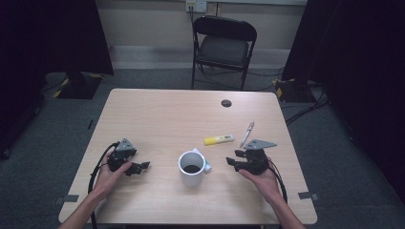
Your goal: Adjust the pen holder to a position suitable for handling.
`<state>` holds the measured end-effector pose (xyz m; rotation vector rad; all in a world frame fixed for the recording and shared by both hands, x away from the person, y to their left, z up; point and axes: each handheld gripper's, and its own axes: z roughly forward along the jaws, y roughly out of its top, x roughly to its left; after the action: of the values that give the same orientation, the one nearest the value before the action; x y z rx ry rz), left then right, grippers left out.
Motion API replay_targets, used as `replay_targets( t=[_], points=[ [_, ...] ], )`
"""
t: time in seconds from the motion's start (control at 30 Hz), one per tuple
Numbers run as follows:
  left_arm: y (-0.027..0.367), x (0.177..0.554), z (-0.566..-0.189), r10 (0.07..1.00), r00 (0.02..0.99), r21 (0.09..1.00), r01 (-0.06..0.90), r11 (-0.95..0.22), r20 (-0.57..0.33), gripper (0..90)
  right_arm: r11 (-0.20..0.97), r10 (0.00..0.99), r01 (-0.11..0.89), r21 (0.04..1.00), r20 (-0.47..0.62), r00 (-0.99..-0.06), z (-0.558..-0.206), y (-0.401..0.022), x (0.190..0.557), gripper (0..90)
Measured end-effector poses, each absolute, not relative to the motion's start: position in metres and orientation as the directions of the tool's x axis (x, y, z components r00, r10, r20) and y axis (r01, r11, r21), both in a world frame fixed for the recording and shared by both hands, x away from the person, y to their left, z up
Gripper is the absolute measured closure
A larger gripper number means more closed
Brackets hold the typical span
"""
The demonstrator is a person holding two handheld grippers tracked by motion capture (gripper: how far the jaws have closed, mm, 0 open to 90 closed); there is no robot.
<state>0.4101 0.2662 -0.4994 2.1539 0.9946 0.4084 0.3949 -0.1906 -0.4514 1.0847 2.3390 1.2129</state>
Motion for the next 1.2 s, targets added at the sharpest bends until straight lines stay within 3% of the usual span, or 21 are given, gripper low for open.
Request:
replay_targets(
  t=[0.37,1.2],
  points=[
    [0.265,0.409,-0.502,0.764,0.645,0.734,0.521,-0.436,-0.004,12.0,0.405,0.663,0.455,0.793,0.087,-0.743,-0.451,-0.151,0.416,57.0],
    [0.265,0.409,-0.502,0.766,0.643,0.736,0.518,-0.436,0.001,12.0,0.458,0.62,0.487,0.744,0.125,-0.775,-0.477,-0.124,0.415,54.4]
  ],
)
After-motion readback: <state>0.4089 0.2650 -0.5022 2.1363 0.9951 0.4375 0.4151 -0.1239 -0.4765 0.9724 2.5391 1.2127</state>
